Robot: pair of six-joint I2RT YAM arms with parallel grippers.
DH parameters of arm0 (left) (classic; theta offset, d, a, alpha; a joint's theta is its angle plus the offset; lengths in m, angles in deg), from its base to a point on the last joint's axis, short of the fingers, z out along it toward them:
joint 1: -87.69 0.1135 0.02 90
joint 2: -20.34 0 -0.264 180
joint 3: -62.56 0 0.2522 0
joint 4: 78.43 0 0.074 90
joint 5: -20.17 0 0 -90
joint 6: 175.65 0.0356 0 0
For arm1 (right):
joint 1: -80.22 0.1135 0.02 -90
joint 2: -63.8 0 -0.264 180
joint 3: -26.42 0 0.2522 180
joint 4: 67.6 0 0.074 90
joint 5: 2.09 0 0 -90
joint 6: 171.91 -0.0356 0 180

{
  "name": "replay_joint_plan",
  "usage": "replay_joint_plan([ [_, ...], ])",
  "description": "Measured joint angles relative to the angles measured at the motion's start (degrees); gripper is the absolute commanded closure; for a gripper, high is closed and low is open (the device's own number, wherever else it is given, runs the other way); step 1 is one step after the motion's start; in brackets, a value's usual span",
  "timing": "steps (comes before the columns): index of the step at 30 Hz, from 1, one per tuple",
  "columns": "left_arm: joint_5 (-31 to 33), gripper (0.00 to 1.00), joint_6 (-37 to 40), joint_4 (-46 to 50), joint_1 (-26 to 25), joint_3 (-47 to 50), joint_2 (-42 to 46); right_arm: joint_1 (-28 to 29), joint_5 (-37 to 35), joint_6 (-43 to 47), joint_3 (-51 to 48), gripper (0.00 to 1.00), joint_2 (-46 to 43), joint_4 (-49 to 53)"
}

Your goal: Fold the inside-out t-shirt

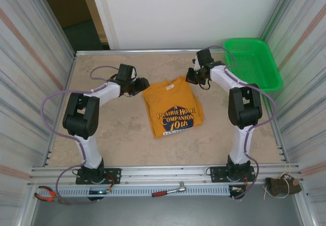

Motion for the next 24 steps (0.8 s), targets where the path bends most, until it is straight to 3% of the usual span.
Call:
replay_joint_plan([
  [7,1.07,0.43,-2.45,3.96,-1.18,-0.13,-0.52,-0.22,0.0,-0.2,0.0,1.0,0.42,-0.42],
  [11,1.01,0.48,-2.95,4.7,-1.95,-0.63,-1.92,-0.2,0.02,-0.22,0.0,1.0,0.42,-0.48],
  [15,0.96,0.61,-3.76,4.66,-2.51,-1.03,-2.78,-0.2,0.02,-0.39,0.0,1.0,0.44,-0.57],
  [19,0.83,1.0,-4.11,4.5,-2.73,-1.38,-3.58,-0.2,0.09,-0.42,0.0,1.0,0.44,-0.59],
  [24,0.81,1.0,-3.74,4.17,-2.73,-1.68,-4.22,-0.2,0.26,-0.48,0.0,1.0,0.44,-0.61],
])
